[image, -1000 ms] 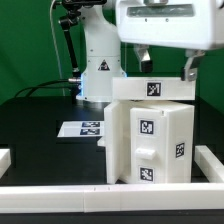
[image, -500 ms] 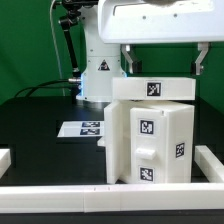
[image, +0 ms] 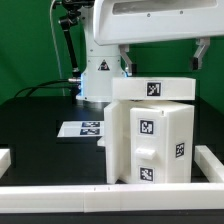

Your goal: Assemble cabinet

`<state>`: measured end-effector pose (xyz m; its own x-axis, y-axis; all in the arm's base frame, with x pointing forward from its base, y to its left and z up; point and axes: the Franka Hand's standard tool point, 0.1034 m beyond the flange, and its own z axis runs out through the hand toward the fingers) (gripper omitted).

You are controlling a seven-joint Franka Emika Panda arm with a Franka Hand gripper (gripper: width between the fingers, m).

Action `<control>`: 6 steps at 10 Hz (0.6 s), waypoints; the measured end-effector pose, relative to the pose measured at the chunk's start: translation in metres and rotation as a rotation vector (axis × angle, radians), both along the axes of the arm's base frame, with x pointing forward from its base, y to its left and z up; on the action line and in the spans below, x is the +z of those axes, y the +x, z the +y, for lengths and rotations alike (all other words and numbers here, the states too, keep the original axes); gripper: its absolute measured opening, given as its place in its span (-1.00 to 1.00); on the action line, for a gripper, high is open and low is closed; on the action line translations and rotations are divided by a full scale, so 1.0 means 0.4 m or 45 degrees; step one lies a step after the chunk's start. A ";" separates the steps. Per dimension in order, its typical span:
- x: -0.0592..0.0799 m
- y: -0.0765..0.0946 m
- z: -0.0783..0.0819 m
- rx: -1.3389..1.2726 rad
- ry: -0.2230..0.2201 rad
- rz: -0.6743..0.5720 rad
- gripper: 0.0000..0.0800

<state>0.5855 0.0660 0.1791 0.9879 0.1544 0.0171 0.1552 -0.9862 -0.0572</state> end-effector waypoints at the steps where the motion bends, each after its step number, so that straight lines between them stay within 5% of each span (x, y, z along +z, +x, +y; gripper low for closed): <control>1: 0.000 -0.001 0.008 0.135 0.000 -0.007 0.99; 6: 0.002 -0.001 0.009 0.581 -0.026 -0.031 0.99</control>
Offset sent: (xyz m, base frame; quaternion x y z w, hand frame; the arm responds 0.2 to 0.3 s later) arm 0.0000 0.0000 0.0000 0.0000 0.0000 -0.1938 0.9810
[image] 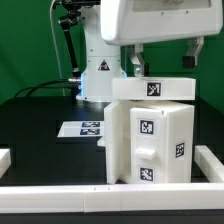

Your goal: Assemble cabinet

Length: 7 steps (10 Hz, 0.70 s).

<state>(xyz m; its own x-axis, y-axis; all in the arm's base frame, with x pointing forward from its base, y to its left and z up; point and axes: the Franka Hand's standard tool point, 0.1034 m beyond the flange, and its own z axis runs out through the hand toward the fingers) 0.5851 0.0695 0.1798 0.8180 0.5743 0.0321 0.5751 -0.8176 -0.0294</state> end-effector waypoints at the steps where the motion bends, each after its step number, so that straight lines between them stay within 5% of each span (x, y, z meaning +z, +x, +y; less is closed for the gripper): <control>1: 0.000 0.000 -0.002 0.186 -0.002 -0.016 0.99; 7: -0.031 -0.020 -0.043 0.864 -0.038 -0.028 0.99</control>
Offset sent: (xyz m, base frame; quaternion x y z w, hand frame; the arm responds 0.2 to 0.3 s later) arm -0.0136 0.0015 -0.0093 0.0194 0.0051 -0.2811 0.9595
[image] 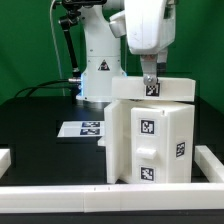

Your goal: Assemble cabinet

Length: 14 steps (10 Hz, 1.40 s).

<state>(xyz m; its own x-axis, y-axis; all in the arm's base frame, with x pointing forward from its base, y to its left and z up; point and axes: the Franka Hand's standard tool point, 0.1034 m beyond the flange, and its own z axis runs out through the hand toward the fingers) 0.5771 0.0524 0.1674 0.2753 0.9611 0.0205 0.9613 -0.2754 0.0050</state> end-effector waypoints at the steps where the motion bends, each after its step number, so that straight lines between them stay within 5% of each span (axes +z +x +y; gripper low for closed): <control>1: -0.002 -0.001 -0.008 0.106 -0.007 0.000 0.99; 4: -0.005 0.000 -0.031 0.166 -0.032 0.003 0.99; 6: -0.015 -0.002 -0.044 0.143 -0.036 0.011 0.44; 11: -0.015 -0.002 -0.046 0.077 -0.037 0.012 0.40; 14: -0.016 -0.005 -0.041 -0.353 -0.034 0.020 0.40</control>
Offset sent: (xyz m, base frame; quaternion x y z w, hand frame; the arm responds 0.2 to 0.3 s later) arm 0.0015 -0.0040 -0.0008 -0.0072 -0.0064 0.0244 0.9997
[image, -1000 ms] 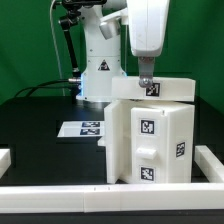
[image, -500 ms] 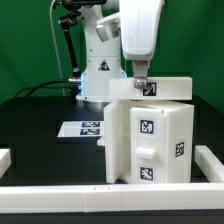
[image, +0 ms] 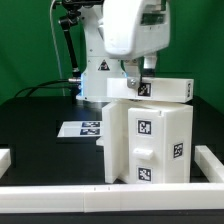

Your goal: Assemble cabinet

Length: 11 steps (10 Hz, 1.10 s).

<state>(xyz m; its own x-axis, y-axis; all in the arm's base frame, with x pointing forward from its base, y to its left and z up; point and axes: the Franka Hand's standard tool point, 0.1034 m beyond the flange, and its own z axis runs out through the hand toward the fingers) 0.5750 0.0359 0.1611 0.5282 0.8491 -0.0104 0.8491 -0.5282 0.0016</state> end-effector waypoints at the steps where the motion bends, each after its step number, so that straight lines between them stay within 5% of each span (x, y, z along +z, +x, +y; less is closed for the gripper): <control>1: 0.000 -0.001 0.002 -0.128 -0.001 0.002 0.40; 11: -0.002 -0.005 0.011 -1.096 0.004 0.004 0.41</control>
Offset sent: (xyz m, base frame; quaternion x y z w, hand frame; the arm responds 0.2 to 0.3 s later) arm -0.0004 -0.0005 0.0004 0.0056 -0.0081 0.2527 0.9675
